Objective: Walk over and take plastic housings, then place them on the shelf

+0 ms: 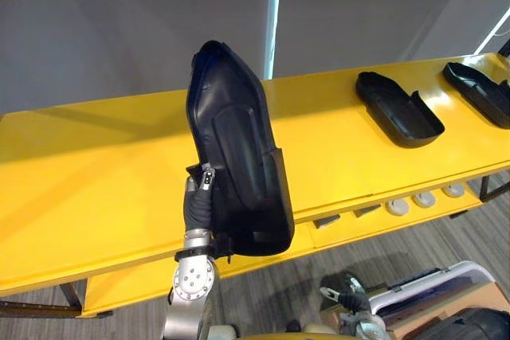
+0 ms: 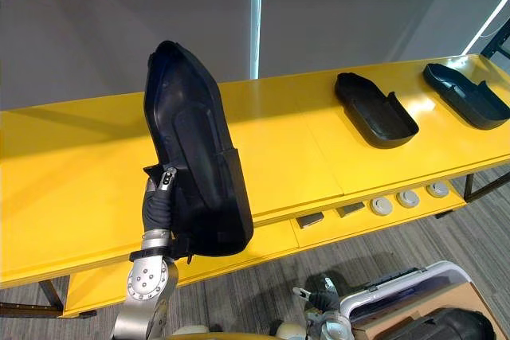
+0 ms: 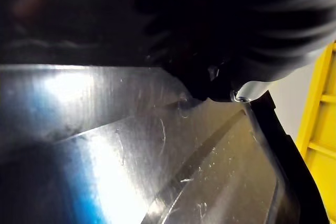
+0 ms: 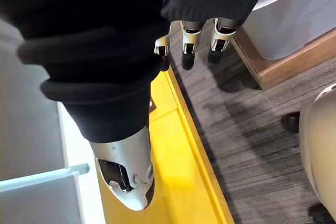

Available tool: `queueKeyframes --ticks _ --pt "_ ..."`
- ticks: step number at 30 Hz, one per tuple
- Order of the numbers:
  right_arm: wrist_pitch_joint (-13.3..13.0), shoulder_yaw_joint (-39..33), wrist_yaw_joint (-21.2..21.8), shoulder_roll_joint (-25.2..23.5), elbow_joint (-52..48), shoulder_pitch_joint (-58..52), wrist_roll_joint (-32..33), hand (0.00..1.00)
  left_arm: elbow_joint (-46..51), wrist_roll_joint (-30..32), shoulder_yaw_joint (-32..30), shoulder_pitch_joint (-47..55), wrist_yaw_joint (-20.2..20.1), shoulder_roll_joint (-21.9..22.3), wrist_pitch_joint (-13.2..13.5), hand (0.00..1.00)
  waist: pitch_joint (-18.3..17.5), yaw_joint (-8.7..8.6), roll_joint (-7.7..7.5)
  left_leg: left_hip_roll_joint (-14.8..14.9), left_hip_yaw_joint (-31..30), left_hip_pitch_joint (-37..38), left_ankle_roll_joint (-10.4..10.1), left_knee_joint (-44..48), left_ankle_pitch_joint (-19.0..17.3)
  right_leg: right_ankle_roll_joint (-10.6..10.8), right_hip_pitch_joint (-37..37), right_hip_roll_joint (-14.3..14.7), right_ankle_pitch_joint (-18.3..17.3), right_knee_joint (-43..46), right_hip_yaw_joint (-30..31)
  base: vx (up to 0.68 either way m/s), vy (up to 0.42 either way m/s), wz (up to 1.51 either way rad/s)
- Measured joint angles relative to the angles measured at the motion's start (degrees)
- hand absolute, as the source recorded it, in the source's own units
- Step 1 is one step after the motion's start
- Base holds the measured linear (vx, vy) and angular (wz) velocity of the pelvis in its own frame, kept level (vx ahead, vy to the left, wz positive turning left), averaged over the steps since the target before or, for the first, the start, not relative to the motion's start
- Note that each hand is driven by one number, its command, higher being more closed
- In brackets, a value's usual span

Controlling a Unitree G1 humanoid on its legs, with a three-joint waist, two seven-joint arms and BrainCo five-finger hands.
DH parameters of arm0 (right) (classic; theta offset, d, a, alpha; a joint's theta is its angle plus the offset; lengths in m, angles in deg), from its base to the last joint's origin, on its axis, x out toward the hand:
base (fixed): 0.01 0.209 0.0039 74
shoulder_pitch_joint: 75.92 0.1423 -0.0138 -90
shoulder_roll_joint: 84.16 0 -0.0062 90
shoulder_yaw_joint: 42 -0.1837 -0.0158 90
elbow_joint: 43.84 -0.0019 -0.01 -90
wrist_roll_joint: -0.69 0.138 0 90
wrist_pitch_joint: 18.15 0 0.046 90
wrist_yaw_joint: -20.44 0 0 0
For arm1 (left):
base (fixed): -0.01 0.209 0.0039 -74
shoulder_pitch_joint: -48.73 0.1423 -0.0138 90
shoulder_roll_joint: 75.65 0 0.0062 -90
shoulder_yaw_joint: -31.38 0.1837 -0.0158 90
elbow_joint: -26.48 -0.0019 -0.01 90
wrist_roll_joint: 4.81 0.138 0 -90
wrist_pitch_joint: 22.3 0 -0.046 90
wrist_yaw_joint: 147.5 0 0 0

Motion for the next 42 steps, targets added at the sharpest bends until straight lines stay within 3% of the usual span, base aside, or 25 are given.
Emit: queueKeyframes --ticks 8,15,22,33,34,42 --pt "-0.1 0.1 0.2 0.0 3.1 0.5 -1.1 0.00 -12.5 4.7 -3.2 -10.8 3.7 -1.6 -3.3 1.00 -1.2 -0.25 0.33 0.2 0.1 2.7 1.1 -6.0 3.5 0.2 3.5 0.9 5.7 -8.5 0.3 0.01 0.011 -0.03" --pt "-0.1 0.3 1.2 0.5 3.6 1.5 -2.3 0.00 -25.6 5.7 -11.3 -22.4 9.1 -4.7 -6.3 1.00 -1.4 -2.99 0.69 -0.2 0.7 1.7 1.6 -8.5 5.6 0.6 3.1 1.1 10.5 -13.8 1.4 -0.12 0.016 -0.11" --pt "0.1 2.3 1.3 2.3 3.5 1.0 -2.9 0.00 -32.2 1.3 -15.0 -27.5 11.4 -5.6 -8.5 1.00 -1.3 -4.07 1.00 0.0 1.4 1.9 -0.1 -15.5 10.6 0.3 0.7 1.6 12.4 -16.5 1.7 -0.19 -0.049 -0.09" --pt "0.1 2.6 1.4 2.4 3.1 0.7 -3.3 0.00 -42.2 -3.1 -17.5 -35.5 11.6 -7.0 -10.1 1.00 -1.5 -6.27 0.48 1.0 1.7 1.0 -0.5 -15.8 10.9 0.6 0.3 2.6 12.9 -17.9 1.7 -0.04 -0.023 -0.04" --pt "0.1 2.6 1.4 2.4 3.1 0.7 -3.3 0.00 -42.8 -3.1 -17.8 -35.9 11.6 -7.0 -10.1 0.00 -1.5 -6.29 0.45 1.0 1.8 1.0 -0.5 -15.8 10.9 0.7 0.2 2.6 13.1 -17.9 1.8 0.05 0.003 -0.02" --pt "0.1 3.7 1.4 2.3 3.2 1.8 -3.3 0.00 -47.8 -3.1 -19.6 -42.2 12.8 -8.7 -11.6 0.00 -1.5 -6.51 0.27 1.0 2.9 1.6 -0.4 -15.4 11.3 -0.1 0.4 2.7 14.4 -17.7 2.0 0.07 0.022 -0.06"
